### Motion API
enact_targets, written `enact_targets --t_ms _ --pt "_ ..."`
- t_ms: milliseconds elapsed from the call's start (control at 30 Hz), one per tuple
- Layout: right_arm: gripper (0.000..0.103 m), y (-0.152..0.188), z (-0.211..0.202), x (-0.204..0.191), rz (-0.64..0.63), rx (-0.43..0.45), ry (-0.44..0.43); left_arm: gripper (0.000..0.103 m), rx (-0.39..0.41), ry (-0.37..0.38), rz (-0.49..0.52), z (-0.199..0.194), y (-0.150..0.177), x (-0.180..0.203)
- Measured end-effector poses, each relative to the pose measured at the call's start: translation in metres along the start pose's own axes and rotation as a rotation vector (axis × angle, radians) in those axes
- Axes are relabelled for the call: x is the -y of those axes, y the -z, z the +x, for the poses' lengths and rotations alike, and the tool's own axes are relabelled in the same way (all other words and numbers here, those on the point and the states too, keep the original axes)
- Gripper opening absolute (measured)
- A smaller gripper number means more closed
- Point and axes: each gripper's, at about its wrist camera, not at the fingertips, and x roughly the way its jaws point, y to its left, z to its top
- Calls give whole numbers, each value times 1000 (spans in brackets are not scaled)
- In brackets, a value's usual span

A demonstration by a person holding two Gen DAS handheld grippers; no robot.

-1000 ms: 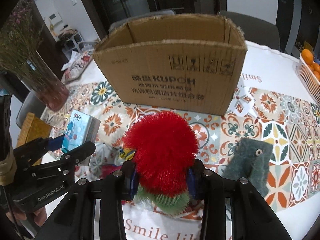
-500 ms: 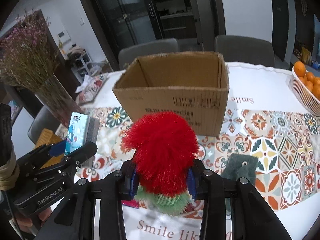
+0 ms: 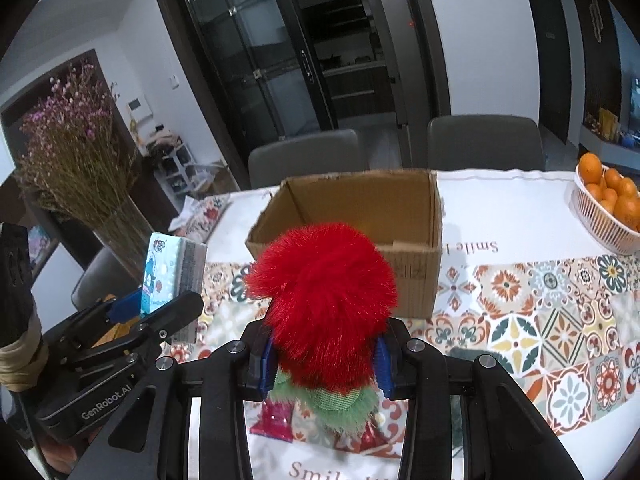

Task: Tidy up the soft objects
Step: 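Lift the tissue pack and red pompom and carry both over the box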

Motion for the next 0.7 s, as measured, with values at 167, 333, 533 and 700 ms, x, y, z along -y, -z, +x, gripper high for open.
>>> enact_targets --t_ms 167,333,533,700 --pt "39 -11 -9 -2 -3 39 -3 52 38 2 12 -6 -13 3" --pt "39 -22 -19 -4 -6 85 -4 52 78 7 25 -11 -26 7" --pt "39 -39 -28 -8 -19 139 2 52 115 14 25 -11 -40 7" --pt "40 -53 -33 -9 -31 177 13 52 141 17 28 -10 -51 9"
